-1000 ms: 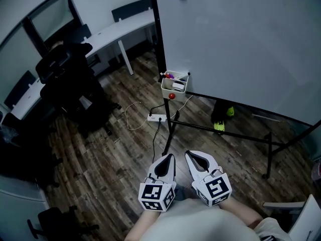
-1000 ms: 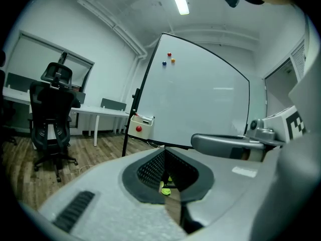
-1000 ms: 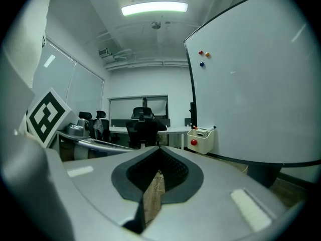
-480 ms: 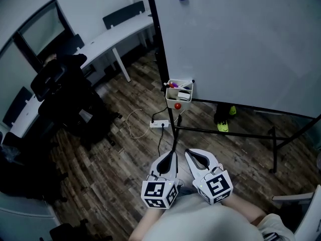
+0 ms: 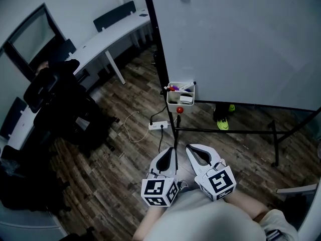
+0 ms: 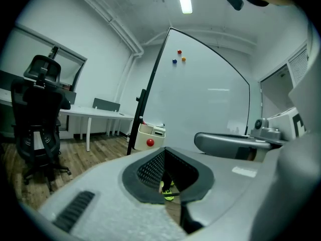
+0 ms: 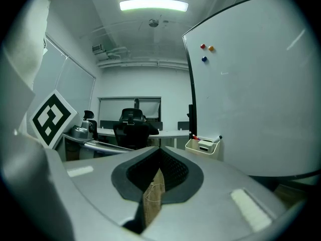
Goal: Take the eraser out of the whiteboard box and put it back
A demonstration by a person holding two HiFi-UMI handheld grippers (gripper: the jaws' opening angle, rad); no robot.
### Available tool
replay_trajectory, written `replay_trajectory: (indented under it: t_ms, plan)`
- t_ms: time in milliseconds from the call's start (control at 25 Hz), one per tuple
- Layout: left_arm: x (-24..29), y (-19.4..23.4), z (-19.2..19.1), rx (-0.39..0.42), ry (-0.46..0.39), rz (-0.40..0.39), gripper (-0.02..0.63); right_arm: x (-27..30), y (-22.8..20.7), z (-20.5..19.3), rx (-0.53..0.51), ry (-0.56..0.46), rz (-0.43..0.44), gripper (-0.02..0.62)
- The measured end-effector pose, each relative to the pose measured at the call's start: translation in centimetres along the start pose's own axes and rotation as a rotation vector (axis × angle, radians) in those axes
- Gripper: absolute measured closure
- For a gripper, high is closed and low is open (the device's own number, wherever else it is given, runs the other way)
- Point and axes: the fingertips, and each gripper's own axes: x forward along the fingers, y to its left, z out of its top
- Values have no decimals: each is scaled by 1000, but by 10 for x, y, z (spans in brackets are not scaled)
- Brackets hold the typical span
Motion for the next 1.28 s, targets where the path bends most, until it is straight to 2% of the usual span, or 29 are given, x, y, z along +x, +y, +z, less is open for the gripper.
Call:
replay_trajectory:
  t_ms: [440, 1280]
  plan:
    - [35, 24, 9, 12, 21, -61, 603, 36, -33, 1, 15, -10, -83, 589]
    - [88, 67, 21, 17, 60, -132, 603, 97, -74, 1, -15, 16, -153, 589]
